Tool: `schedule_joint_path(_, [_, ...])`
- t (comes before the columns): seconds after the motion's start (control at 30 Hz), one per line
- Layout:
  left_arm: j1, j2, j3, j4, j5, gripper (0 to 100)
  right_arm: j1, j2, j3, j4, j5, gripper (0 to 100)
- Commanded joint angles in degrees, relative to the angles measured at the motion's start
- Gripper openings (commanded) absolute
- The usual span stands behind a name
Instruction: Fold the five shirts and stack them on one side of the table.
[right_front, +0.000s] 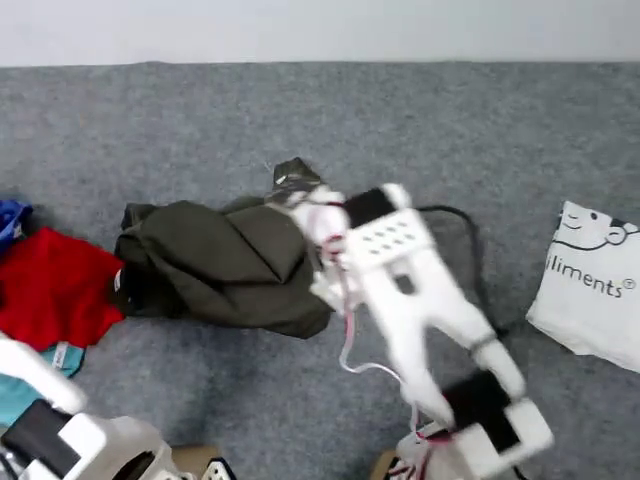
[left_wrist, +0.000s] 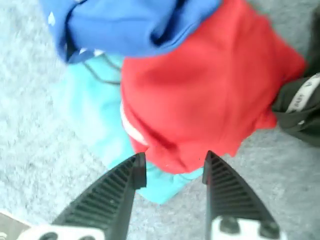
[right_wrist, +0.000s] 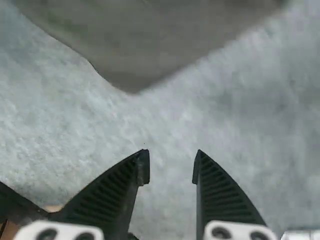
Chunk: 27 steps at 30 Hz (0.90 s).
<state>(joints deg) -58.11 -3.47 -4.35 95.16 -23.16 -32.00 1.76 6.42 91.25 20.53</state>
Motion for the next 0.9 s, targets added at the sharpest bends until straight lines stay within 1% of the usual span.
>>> schedule_joint_path(0.0, [-2.46, -0.62, -0.13, -0.88, -0.70, 19, -5.67, 6.99, -10.81, -0.04, -0.44, 15.7])
schedule_joint_path(0.27, [-5.89, -0.62, -0.13, -0.88, -0.70, 19, -16.92, 19.82, -23.03, 3.21, -0.53, 15.7])
schedule_joint_path(0.37, [-6.68, -0.62, -0.13, -0.88, -0.70, 19, -19.74, 22.11, -25.32, 4.00, -0.35, 15.8])
schedule_joint_path(0.47, [-6.77, -0.62, 0.13, -0.79, -0.53, 19, -21.05, 24.66, -25.32, 3.30, -0.26, 15.8])
schedule_joint_path(0.57, [-6.33, -0.62, 1.80, -0.88, -0.44, 19, -20.53, 29.32, -25.32, 1.36, -0.18, 15.5])
schedule_joint_path(0.73, [-6.68, -0.79, 4.53, -1.05, -0.44, 19, -14.73, 34.24, -26.37, 1.27, -0.18, 14.1])
schedule_joint_path(0.83, [-6.68, -1.05, 5.49, -1.05, -0.44, 19, -11.65, 33.89, -29.63, 4.35, -0.18, 2.4])
schedule_joint_path(0.87, [-6.59, -1.05, 5.58, -0.97, -0.44, 19, -10.86, 33.63, -31.47, 6.02, -0.18, 0.1])
